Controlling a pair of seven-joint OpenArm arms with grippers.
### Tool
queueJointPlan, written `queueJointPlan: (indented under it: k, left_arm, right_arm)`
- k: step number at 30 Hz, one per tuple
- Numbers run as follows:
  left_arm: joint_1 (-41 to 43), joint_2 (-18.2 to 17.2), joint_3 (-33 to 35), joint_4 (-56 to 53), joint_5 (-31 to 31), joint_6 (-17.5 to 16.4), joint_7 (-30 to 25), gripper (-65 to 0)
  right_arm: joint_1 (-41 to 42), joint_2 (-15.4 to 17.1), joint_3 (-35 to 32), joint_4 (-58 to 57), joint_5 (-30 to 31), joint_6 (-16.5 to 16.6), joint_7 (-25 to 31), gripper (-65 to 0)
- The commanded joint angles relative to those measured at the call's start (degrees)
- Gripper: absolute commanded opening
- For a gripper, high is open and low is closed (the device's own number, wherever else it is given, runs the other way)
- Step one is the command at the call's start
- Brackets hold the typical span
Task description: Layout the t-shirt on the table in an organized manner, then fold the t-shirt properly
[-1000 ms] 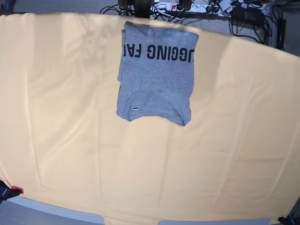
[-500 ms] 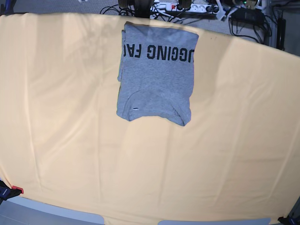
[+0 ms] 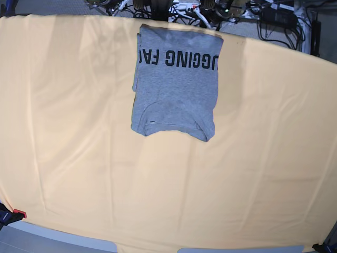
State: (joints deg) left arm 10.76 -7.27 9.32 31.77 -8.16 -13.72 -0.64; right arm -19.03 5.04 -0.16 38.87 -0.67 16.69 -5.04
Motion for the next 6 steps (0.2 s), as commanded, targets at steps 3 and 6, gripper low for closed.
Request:
queueJointPlan:
  k: [3, 6]
  left_arm:
    - [-0.3, 0.3, 4.2, 0.4, -1.0, 1.2, -2.4, -65.0]
    - [-0.2, 0.6, 6.9, 0.4, -1.4, 3.0, -2.4, -65.0]
  right_arm:
    - [0.1, 0.4, 0.1, 0.3, 0.2, 0.2, 1.4, -65.0]
    - [0.1, 0.7, 0.1, 0.3, 0.2, 0.5, 1.4, -65.0]
